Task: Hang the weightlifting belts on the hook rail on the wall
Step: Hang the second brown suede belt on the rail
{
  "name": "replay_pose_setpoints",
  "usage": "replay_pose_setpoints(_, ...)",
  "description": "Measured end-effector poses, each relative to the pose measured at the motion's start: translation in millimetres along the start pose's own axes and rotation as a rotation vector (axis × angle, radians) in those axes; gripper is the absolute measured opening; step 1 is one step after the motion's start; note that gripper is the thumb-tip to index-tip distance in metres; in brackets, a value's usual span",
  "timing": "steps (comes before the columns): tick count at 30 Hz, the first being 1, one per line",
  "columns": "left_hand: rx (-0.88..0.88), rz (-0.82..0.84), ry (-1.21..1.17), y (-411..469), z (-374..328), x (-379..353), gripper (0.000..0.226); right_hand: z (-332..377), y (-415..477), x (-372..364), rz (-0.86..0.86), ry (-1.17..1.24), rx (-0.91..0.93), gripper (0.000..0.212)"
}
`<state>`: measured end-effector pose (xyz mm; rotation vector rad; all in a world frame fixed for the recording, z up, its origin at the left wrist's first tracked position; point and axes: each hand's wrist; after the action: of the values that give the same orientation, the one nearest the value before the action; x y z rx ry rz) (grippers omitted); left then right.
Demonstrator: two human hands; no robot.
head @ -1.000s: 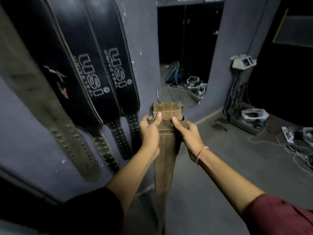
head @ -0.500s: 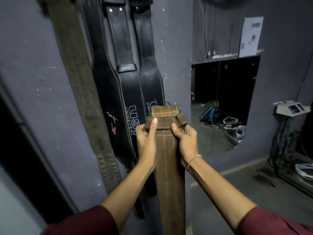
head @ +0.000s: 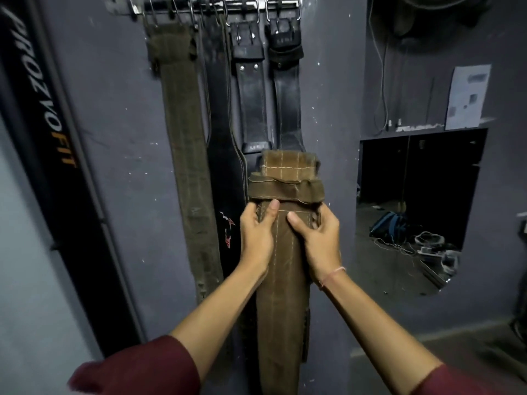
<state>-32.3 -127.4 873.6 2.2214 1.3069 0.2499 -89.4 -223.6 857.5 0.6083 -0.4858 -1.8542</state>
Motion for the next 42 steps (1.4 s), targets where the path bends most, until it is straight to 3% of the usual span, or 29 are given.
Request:
replay_pose_setpoints(3, -0.055, -0.002, 0.021, 8.1, -7.5, 4.6, 0.044, -27.1, -31.9, 1.2, -0.012, 0.014, -0.073, 0.023)
replay_pose_setpoints(5, -0.068, -0.015, 0.018, 15.7, -16.3, 9.9, 0.027, -50.4, -54.7, -2.4, 0.02, -0.007, -0.159, 0.014)
replay_pose_setpoints(7, -0.069, -0.016, 0.02, 22.0, -22.2, 16.3, 0.02, -53.7, -55.5, -9.3, 0.023, -0.023, -0.191, 0.022)
replay_pose_setpoints(14, -0.091, -0.044, -0.006, 32.0, -44.2, 29.4, 0.02, 3.7, 3.7, -38.9, 0.042, 0.085, 0.001, 0.018)
replay_pose_setpoints(20, -0.071, -0.086, -0.069, 44.7, -58.3, 48.7, 0.019, -79.4, -87.0, -31.9, 0.141, 0.026, -0.298, 0.014)
replay_pose_setpoints(25, -0.021, -0.057, -0.064, 51.4, -64.5, 51.3, 0.024, -15.0, -19.6, -51.8, 0.134, -0.013, -0.08, 0.016)
replay_pose_setpoints(29, 0.016, 0.003, 0.075, 53.6, -67.2, 55.0, 0.036, 13.6, 16.7, -65.8, 0.005, -0.033, 0.043, 0.011)
replay_pose_setpoints(33, -0.08, -0.01, 0.261, 22.0, -51.2, 64.1, 0.025, 19.0, 15.6, -74.1, -0.028, -0.016, 0.038, 0.011)
replay_pose_setpoints(38, -0.107, 0.108, 0.283, -57.2, 4.9, 68.1, 0.03, 30.2, 35.0, -78.7, -0.093, 0.027, -0.027, 0.016)
replay_pose_setpoints(42, -0.117, 0.091, 0.242, -69.9, 27.0, 68.2, 0.02, 30.5, 41.7, -70.6, -0.087, -0.006, -0.078, 0.018)
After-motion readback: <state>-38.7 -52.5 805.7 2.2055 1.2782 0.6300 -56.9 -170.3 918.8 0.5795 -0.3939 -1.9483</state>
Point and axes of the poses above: each hand's wrist, its own y-axis towards the middle knuckle, its own x-axis out of the back of the hand, z = x × y, and after that the axes turned 12 degrees about z, right-handed
